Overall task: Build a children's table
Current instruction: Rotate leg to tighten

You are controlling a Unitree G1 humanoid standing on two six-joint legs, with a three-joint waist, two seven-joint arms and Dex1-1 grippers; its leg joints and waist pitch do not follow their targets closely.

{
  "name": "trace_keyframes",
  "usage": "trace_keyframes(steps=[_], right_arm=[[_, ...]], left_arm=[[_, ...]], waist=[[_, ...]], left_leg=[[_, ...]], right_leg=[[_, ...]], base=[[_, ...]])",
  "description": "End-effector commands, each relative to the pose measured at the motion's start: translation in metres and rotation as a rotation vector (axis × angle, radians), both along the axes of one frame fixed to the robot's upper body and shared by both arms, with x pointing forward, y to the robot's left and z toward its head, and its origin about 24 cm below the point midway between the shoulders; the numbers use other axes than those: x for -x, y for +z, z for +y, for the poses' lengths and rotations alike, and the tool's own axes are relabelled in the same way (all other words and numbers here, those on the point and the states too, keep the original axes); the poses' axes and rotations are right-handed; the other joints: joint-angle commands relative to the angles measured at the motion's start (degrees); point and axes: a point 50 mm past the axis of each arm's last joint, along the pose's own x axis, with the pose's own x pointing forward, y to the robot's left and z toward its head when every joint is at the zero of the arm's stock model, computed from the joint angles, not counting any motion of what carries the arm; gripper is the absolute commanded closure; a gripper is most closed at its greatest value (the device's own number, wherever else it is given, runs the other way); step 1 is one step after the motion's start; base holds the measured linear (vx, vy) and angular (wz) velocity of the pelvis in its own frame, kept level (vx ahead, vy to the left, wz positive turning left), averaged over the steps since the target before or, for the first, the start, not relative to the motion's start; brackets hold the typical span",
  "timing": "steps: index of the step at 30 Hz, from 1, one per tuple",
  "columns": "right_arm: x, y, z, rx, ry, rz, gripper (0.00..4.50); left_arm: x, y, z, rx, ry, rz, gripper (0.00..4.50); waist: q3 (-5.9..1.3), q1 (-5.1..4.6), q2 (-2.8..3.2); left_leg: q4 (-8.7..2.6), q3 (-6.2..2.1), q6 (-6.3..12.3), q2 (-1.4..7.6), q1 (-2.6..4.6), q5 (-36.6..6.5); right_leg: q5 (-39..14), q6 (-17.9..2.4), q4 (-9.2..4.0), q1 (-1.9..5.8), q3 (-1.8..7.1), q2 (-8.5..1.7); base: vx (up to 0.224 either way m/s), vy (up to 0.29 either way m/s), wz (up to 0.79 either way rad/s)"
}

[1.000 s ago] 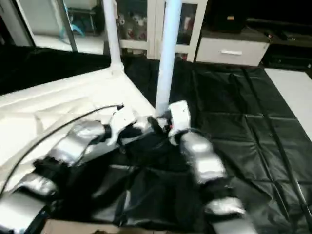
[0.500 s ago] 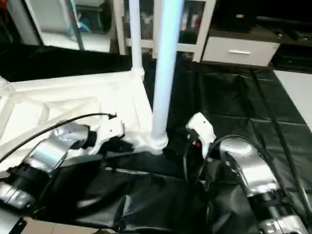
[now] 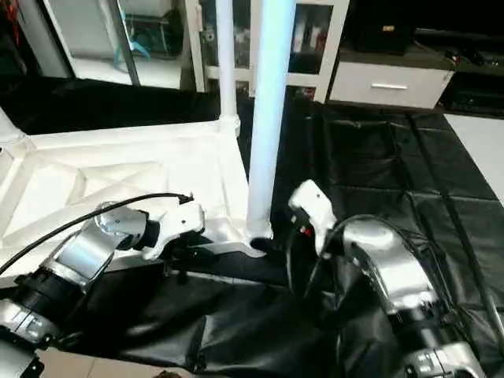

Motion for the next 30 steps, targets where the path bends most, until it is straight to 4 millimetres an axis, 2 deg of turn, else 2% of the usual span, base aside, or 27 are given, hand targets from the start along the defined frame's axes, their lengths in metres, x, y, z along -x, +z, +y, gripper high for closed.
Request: trace_keyframes(steps=[1,2,4,8,15,21,24,25,26,27,30], right_arm=[[-0.002,0.004,0.002,0.006,0.018,-0.018,0.0],[-0.002,0.003,0.002,0.011,0.031,-0.013,0.0],[-0.001,0.001,0.001,0.021,0.045,-0.003,0.0],[0.001,-0.003,0.001,0.038,0.069,0.016,0.0],[-0.007,-0.006,0.005,0.04,0.048,0.004,0.0],[-0.011,-0.009,0.012,0.043,0.073,0.007,0.0],[-0.013,-0.012,0.016,0.059,0.087,0.007,0.0],[-0.014,-0.012,0.017,0.057,0.085,0.01,0.0],[-0.015,-0.012,0.017,0.052,0.083,0.014,0.0],[-0.016,-0.012,0.018,0.044,0.08,0.017,0.18],[-0.017,-0.011,0.019,0.023,0.079,0.026,0.32]], left_arm=[[0.006,-0.016,0.002,-0.015,0.023,0.063,3.93],[0.006,-0.015,0.0,0.016,0.023,0.056,3.93],[0.006,-0.014,-0.002,0.055,0.026,0.056,4.16],[0.01,-0.015,-0.004,0.092,0.011,0.081,4.44],[0.014,-0.021,-0.001,0.063,-0.003,0.098,4.44],[0.017,-0.022,0.001,0.046,-0.02,0.113,4.44],[0.016,-0.022,0.001,0.046,-0.017,0.113,4.44],[0.016,-0.022,0.001,0.047,-0.015,0.113,4.44],[0.016,-0.022,0.001,0.047,-0.014,0.113,4.44],[0.016,-0.022,0.001,0.048,-0.013,0.113,4.48],[0.017,-0.022,0.001,0.048,-0.01,0.114,4.5]], waist=[[-2.78,-0.15,-0.4],[-2.79,-0.16,-0.56],[-2.93,-0.11,-0.5],[-3.0,-0.09,-0.51],[-2.95,-0.35,-0.46],[-3.12,-0.35,-0.42],[-3.13,-0.32,-0.44],[-3.12,-0.32,-0.46],[-3.16,-0.29,-0.81],[-3.12,-0.29,-0.75],[-3.14,-0.29,-0.65]], left_leg=[[-4.72,-2.28,0.25,4.58,1.53,-17.4],[-4.72,-2.27,0.33,4.56,1.35,-16.9],[-4.65,-2.26,0.77,4.51,1.13,-15.7],[-4.5,-2.16,1.88,4.53,1.05,-14.1],[-4.48,-2.15,1.67,4.49,1.1,-14.8],[-4.34,-2.06,2.14,4.48,1.08,-12.7],[-4.24,-2.0,2.45,4.44,1.04,-12.4],[-4.25,-2.02,2.47,4.44,0.99,-12.5],[-4.19,-2.03,2.66,4.48,1.02,-12.3],[-4.22,-2.03,2.72,4.46,0.97,-12.2],[-4.25,-2.02,2.61,4.53,1.08,-12.1]], right_leg=[[-14.4,-13.6,-3.75,0.99,2.36,-3.64],[-13.7,-13.6,-3.67,1.09,2.35,-3.61],[-11.9,-13.8,-3.42,1.27,2.28,-3.62],[-9.8,-14.5,-3.24,1.35,2.25,-3.63],[-11.6,-14.5,-3.38,1.32,2.22,-3.62],[-8.2,-15.3,-2.97,1.43,2.15,-3.53],[-8.2,-15.5,-3.0,1.49,2.14,-3.61],[-8.4,-15.5,-2.98,1.54,2.14,-3.6],[-8.8,-15.5,-2.89,1.49,2.14,-3.68],[-9.1,-15.5,-2.95,1.53,2.14,-3.68],[-9.1,-15.3,-2.9,1.46,2.13,-3.56]], base=[[0.0,0.0,0.0],[0.0,0.0,0.0],[0.0,0.0,0.0],[0.0,0.0,0.0],[0.0,0.0,0.0],[0.0,0.0,0.0],[0.0,0.0,0.0],[0.0,0.0,0.0],[0.0,0.0,0.0],[0.0,0.0,0.0],[0.0,0.0,0.0]])
